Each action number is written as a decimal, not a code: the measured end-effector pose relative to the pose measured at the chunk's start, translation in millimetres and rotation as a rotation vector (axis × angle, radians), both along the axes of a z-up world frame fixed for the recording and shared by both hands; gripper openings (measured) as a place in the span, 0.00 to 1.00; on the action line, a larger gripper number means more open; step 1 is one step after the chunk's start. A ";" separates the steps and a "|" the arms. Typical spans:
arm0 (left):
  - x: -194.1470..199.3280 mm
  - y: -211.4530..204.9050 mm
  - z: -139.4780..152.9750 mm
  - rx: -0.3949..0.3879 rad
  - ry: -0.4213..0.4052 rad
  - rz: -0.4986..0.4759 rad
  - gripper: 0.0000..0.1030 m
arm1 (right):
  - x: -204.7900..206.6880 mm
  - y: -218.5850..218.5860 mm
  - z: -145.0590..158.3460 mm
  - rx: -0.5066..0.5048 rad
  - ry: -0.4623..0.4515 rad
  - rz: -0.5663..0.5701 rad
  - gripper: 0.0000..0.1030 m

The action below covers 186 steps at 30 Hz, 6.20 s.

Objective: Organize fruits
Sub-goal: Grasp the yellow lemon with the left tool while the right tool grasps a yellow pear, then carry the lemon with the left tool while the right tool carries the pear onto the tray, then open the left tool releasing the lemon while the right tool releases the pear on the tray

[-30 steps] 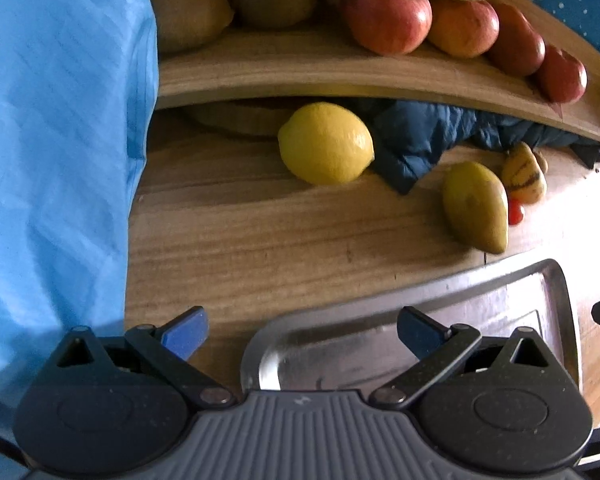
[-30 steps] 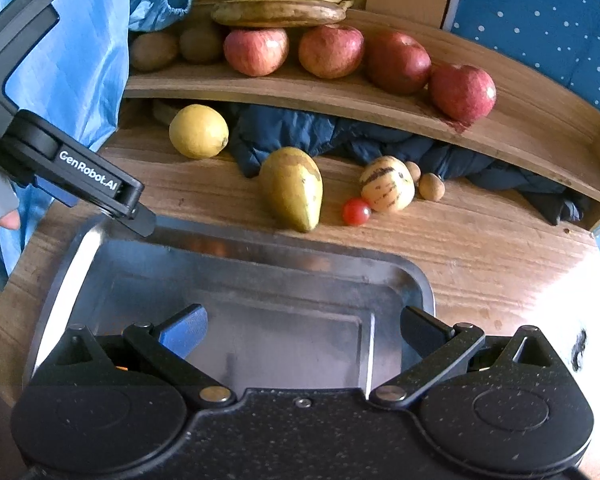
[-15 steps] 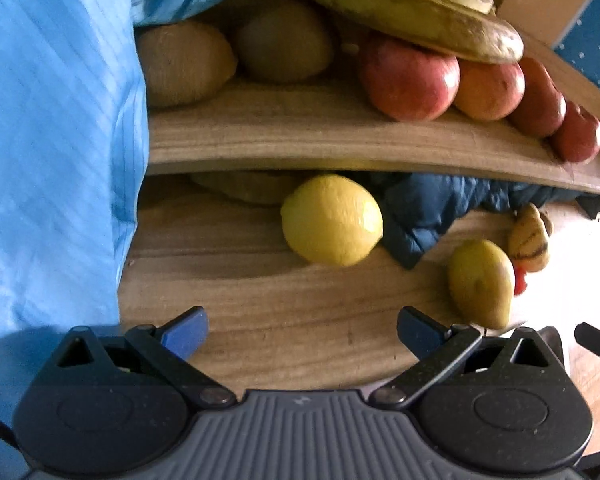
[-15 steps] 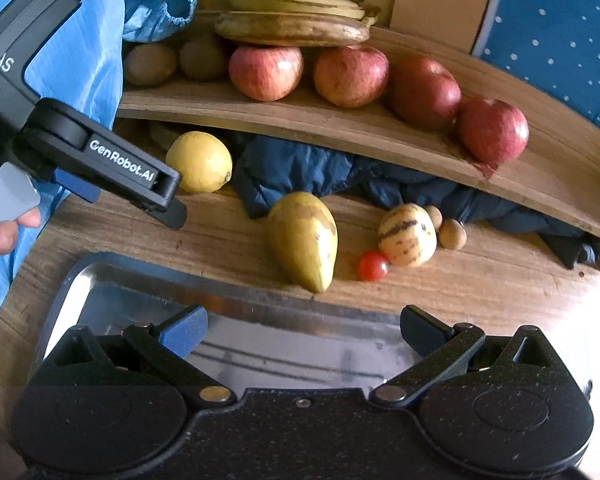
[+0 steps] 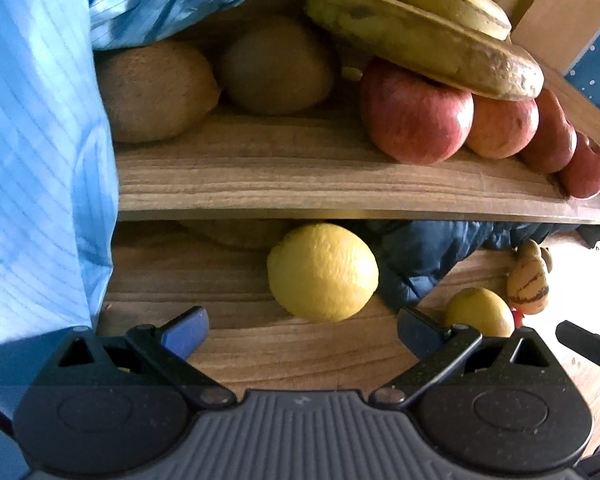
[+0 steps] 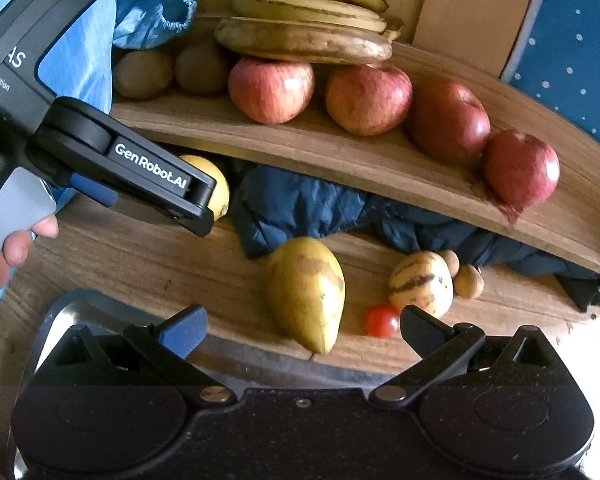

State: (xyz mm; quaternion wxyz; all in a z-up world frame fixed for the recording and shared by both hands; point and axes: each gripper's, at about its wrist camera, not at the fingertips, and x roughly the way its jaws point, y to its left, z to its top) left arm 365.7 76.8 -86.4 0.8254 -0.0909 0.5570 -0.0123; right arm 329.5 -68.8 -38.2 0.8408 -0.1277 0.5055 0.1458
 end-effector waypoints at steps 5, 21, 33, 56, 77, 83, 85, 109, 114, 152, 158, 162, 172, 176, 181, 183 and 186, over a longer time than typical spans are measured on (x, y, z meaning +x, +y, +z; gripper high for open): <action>10.0 2.7 -6.1 -0.006 0.003 0.017 0.99 | 9.7 3.5 -7.0 0.007 0.003 0.007 0.99; 17.7 11.9 -11.2 -0.053 -0.031 0.010 0.92 | 28.3 10.8 -27.2 0.002 0.030 0.030 0.90; 13.4 23.5 -3.3 -0.088 -0.039 0.001 0.78 | 31.4 11.3 -31.6 -0.004 0.038 0.031 0.79; 10.7 33.0 2.6 -0.125 -0.044 0.005 0.64 | 33.0 12.9 -36.5 -0.026 0.040 0.020 0.53; -9.5 25.2 10.3 -0.142 -0.060 0.003 0.63 | 19.0 5.5 -27.1 0.007 -0.011 0.024 0.53; -19.2 19.5 19.1 -0.144 -0.078 -0.010 0.63 | 10.6 2.2 -16.1 0.016 -0.040 0.021 0.52; -23.3 16.7 22.2 -0.145 -0.082 -0.015 0.63 | 7.9 1.9 -11.6 0.020 -0.050 0.020 0.52; -79.3 -32.8 27.0 -0.158 -0.063 -0.100 0.63 | -65.6 -34.5 5.6 0.025 -0.070 -0.049 0.53; -89.0 -44.0 26.7 -0.160 -0.057 -0.117 0.63 | -77.0 -46.1 6.9 0.020 -0.061 -0.060 0.53; -146.4 -68.5 9.8 -0.169 0.038 -0.139 0.63 | -127.8 -75.4 -8.7 0.019 0.012 -0.061 0.53; -150.7 -68.3 11.3 -0.166 0.024 -0.127 0.63 | -129.7 -75.9 -9.5 0.016 0.017 -0.057 0.53; -153.4 -69.2 11.5 -0.162 0.021 -0.121 0.63 | -130.5 -77.2 -11.5 0.016 0.018 -0.056 0.53; -161.7 -73.7 13.3 -0.145 0.013 -0.099 0.62 | -132.4 -79.9 -10.6 0.026 0.010 -0.053 0.53; -164.0 -74.7 13.8 -0.138 0.010 -0.086 0.63 | -134.4 -80.4 -9.2 0.027 0.003 -0.047 0.53; -169.0 -75.6 18.1 -0.132 -0.005 -0.078 0.62 | -139.6 -81.8 -3.5 0.035 -0.013 -0.037 0.54; -171.2 -75.8 21.5 -0.131 -0.017 -0.076 0.62 | -141.3 -83.6 -1.4 0.037 -0.015 -0.039 0.55; -174.2 -76.2 26.3 -0.126 -0.028 -0.071 0.62 | -145.3 -85.1 3.1 0.041 -0.024 -0.037 0.57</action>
